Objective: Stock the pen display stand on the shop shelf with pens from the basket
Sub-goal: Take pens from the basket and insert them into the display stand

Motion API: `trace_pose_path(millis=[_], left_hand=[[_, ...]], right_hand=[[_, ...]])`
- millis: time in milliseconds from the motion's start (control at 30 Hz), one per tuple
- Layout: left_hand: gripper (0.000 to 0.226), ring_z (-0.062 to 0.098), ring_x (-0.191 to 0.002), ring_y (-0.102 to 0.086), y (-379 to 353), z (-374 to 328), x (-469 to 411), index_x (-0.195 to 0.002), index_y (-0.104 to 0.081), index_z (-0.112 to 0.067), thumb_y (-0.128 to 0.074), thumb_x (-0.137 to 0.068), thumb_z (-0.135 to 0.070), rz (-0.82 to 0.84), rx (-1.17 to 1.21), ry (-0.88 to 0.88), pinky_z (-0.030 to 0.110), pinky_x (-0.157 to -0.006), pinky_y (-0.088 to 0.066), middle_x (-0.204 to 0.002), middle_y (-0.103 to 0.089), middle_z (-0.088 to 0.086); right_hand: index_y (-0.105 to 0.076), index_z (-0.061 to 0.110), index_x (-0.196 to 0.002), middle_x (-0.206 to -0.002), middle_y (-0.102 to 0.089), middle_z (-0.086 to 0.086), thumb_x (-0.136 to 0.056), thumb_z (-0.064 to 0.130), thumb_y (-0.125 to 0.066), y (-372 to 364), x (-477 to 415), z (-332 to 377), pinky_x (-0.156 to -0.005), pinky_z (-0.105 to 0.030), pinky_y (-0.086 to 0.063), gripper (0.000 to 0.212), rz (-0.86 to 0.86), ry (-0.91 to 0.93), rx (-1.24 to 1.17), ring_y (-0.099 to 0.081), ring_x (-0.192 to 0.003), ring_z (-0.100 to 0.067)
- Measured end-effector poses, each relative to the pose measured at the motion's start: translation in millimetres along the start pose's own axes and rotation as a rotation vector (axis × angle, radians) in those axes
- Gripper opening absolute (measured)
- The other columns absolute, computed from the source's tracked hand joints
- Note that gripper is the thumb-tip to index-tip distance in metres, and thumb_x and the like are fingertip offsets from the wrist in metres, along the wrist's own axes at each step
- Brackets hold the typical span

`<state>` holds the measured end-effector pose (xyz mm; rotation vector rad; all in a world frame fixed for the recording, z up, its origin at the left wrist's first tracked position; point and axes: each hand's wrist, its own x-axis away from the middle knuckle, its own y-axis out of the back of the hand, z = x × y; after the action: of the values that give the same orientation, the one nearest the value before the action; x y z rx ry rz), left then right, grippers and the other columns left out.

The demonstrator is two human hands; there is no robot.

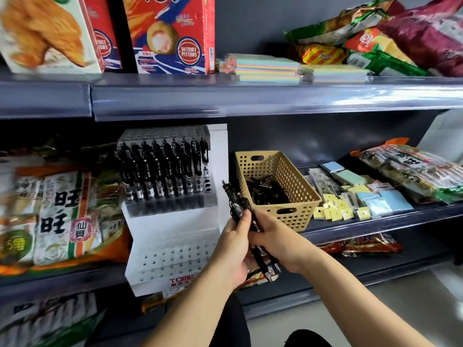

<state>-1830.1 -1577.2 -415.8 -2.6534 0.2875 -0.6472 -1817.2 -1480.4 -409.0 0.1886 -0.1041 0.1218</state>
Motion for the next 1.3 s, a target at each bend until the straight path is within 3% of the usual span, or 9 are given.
trace_pose_path(millis=[167, 267, 433, 533, 667, 833, 933, 1100, 1300], left_hand=[[0.03, 0.023, -0.072, -0.063, 10.3, -7.7, 17.7, -0.118, -0.056, -0.018, -0.046, -0.097, -0.036, 0.037, 0.019, 0.017, 0.044, -0.058, -0.057, -0.105, -0.065, 0.008], [0.029, 0.026, -0.068, -0.069, 17.5, -9.2, 22.6, -0.114, -0.059, -0.014, -0.043, -0.099, -0.033, 0.05, 0.034, -0.004, 0.049, -0.06, -0.057, -0.093, -0.07, 0.01], [0.027, 0.026, -0.062, -0.07, 24.7, -10.4, 31.2, -0.099, -0.058, -0.003, -0.041, -0.1, -0.024, 0.057, 0.014, -0.035, 0.041, -0.056, -0.059, -0.071, -0.072, 0.012], [0.021, 0.013, -0.059, -0.069, 29.7, -6.8, 34.0, -0.094, -0.057, -0.006, -0.045, -0.099, -0.022, 0.02, -0.054, -0.079, 0.034, -0.058, -0.058, -0.064, -0.071, 0.0], [0.011, 0.014, -0.056, -0.044, 41.1, -2.5, 31.5, -0.088, -0.054, -0.009, -0.051, -0.094, -0.018, -0.099, -0.281, -0.168, 0.02, -0.044, -0.04, -0.07, -0.05, 0.006], [0.023, 0.012, -0.058, -0.043, 49.2, -2.8, 33.0, -0.096, -0.06, -0.016, -0.062, -0.088, -0.037, -0.061, -0.379, -0.32, 0.023, -0.048, -0.037, -0.069, -0.054, -0.005], [0.015, 0.011, -0.055, -0.041, 51.6, -3.4, 34.5, -0.097, -0.064, -0.02, -0.066, -0.086, -0.031, -0.047, -0.4, -0.36, 0.023, -0.047, -0.036, -0.055, -0.053, -0.016], [0.01, 0.008, -0.046, -0.038, 57.7, -5.9, 36.3, -0.092, -0.065, -0.02, -0.069, -0.084, -0.023, -0.086, -0.435, -0.409, 0.019, -0.043, -0.034, -0.053, -0.052, -0.014], [0.006, 0.006, -0.045, -0.042, 71.1, -13.0, 32.6, -0.09, -0.064, -0.02, -0.067, -0.085, -0.023, -0.128, -0.479, -0.425, 0.019, -0.045, -0.034, -0.05, -0.052, -0.015]], right_hand=[[-0.063, 0.028, -0.111, -0.11, -0.07, 0.001, -0.095, 0.008, -0.049, -9.0, 5.4, -0.4, -0.099, -0.044, -0.046, 0.029, 0.014, -0.082, -0.193, -0.06, -0.111, -0.02], [-0.064, 0.024, -0.109, -0.106, -0.07, -0.009, -0.097, 0.008, -0.046, -12.0, 6.6, 0.4, -0.089, -0.047, -0.049, 0.027, -0.009, -0.118, -0.276, -0.064, -0.098, -0.024], [-0.056, 0.016, -0.117, -0.093, -0.07, 0.0, -0.097, 0.007, -0.046, -11.4, 8.0, 5.3, -0.058, -0.029, -0.054, 0.025, -0.006, -0.171, -0.233, -0.066, -0.079, -0.017], [-0.056, 0.01, -0.111, -0.075, -0.062, -0.001, -0.095, 0.003, -0.044, -12.4, 4.3, 7.8, -0.059, -0.024, -0.044, 0.021, -0.108, -0.136, -0.165, -0.055, -0.066, -0.015], [-0.061, 0.006, -0.106, -0.068, -0.045, -0.003, -0.096, 0.005, -0.044, -11.1, -2.0, 13.3, -0.061, -0.025, -0.038, 0.02, -0.261, -0.136, -0.324, -0.044, -0.062, -0.014], [-0.07, 0.01, -0.098, -0.082, -0.05, -0.005, -0.095, 0.016, -0.05, -25.2, -2.0, 21.0, -0.077, -0.031, -0.047, 0.021, -0.178, -0.085, -0.485, -0.055, -0.078, -0.018], [-0.066, 0.006, -0.099, -0.08, -0.054, -0.006, -0.095, 0.017, -0.05, -33.5, -2.4, 23.0, -0.072, -0.03, -0.046, 0.02, -0.115, -0.05, -0.58, -0.056, -0.07, -0.016], [-0.058, 0.006, -0.091, -0.069, -0.056, -0.003, -0.096, 0.017, -0.047, -41.6, -3.0, 29.9, -0.062, -0.026, -0.044, 0.017, 0.016, 0.003, -0.559, -0.051, -0.061, -0.013], [-0.068, 0.016, -0.096, -0.08, -0.066, 0.004, -0.092, 0.023, -0.056, -39.1, -12.5, 26.3, -0.075, -0.028, -0.043, 0.015, -0.114, -0.004, -0.378, -0.061, -0.079, -0.013]])
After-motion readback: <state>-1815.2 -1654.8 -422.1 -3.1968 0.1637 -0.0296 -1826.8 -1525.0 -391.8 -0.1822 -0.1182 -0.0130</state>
